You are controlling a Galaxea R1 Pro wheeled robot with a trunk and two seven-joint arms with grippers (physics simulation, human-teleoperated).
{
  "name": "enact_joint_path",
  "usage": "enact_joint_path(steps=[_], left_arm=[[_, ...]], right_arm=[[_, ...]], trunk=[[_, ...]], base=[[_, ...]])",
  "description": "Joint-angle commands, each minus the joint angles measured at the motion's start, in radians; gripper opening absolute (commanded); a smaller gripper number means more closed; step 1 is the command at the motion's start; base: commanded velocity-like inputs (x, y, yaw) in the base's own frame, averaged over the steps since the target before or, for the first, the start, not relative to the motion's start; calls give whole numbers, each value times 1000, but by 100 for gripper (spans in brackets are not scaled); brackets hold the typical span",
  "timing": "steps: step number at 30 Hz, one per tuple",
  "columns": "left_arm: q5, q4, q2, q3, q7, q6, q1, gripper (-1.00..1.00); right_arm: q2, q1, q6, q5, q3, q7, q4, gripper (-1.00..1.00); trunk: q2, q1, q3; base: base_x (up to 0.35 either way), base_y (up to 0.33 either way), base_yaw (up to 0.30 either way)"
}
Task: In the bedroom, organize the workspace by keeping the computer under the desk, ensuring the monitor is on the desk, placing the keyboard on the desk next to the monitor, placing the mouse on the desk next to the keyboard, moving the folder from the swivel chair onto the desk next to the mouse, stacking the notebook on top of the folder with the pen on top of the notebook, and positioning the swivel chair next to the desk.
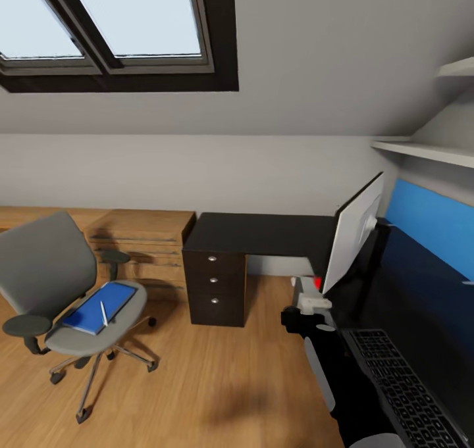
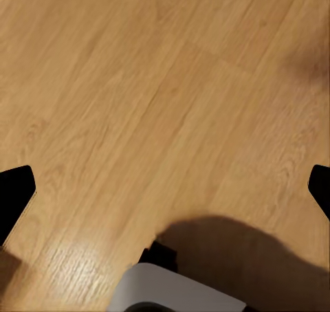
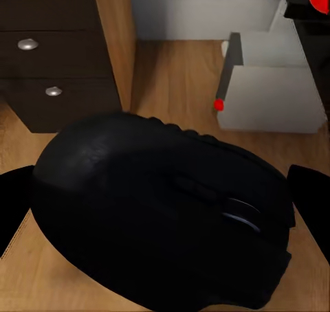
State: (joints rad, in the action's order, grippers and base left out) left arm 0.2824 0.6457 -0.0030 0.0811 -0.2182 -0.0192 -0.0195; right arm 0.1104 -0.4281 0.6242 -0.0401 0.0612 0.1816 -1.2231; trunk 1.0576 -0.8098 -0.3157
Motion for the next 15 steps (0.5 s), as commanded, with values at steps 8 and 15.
enact_joint_path(steps=[8,15], left_arm=[[11,2,-1,0,-1,-2,0,100],[11,2,-1,0,-1,-2,0,100]], right_arm=[[0,0,4,-4,4,8,0,-100],[0,0,3,-3,5,9,-1,-100]], trunk=[[-56,30,24],[-105,57,46]], base=[[289,213,28],[294,204,228]])
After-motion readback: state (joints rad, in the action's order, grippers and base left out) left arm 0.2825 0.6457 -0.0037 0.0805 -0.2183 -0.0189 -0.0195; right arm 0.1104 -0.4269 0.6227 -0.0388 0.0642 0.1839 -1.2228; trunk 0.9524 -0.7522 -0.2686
